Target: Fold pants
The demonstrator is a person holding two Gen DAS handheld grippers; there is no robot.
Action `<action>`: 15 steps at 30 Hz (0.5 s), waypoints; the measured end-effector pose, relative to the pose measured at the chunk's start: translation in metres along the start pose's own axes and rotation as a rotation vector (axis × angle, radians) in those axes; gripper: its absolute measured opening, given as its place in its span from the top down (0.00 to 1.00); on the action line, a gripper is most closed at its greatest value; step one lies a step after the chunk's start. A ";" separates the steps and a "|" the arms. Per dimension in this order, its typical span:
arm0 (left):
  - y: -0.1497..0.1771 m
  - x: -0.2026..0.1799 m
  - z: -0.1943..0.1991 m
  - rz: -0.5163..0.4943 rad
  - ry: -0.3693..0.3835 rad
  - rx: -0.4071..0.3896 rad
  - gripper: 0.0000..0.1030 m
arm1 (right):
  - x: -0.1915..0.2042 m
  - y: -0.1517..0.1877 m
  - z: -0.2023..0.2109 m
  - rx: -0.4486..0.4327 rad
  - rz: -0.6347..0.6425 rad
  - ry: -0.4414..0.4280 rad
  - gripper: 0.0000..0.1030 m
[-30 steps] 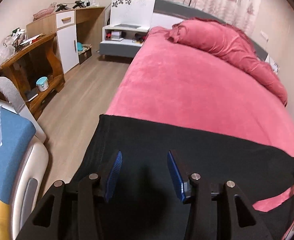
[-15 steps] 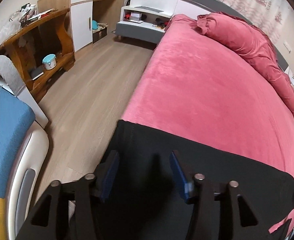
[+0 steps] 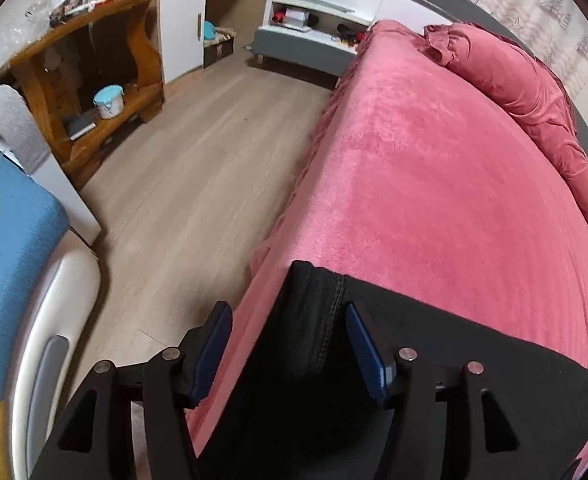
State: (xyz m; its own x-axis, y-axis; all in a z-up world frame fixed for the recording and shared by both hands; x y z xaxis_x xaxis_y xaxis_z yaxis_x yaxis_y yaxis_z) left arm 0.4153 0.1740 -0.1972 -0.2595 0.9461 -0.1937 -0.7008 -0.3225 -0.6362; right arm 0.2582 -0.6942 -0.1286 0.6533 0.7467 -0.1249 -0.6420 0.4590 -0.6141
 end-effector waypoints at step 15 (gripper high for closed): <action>-0.018 -0.028 -0.026 -0.021 0.058 0.024 0.37 | 0.008 -0.002 -0.029 0.097 -0.081 0.048 0.39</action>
State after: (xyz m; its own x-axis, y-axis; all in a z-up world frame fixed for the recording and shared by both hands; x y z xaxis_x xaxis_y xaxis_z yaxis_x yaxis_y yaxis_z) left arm 0.4527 0.1538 -0.1996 -0.2063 0.9525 -0.2240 -0.7215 -0.3027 -0.6228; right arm 0.2767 -0.7027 -0.1506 0.7217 0.6823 -0.1164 -0.6204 0.5631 -0.5459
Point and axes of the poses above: each gripper's, at about its wrist camera, not at the fingertips, and z roughly against the way its jaws point, x to its left, y to its underside, the point moved 9 cm from there along -z, roughly the way its jaws point, and after that the axes turned 14 degrees about -x, right-handed, at the moved point
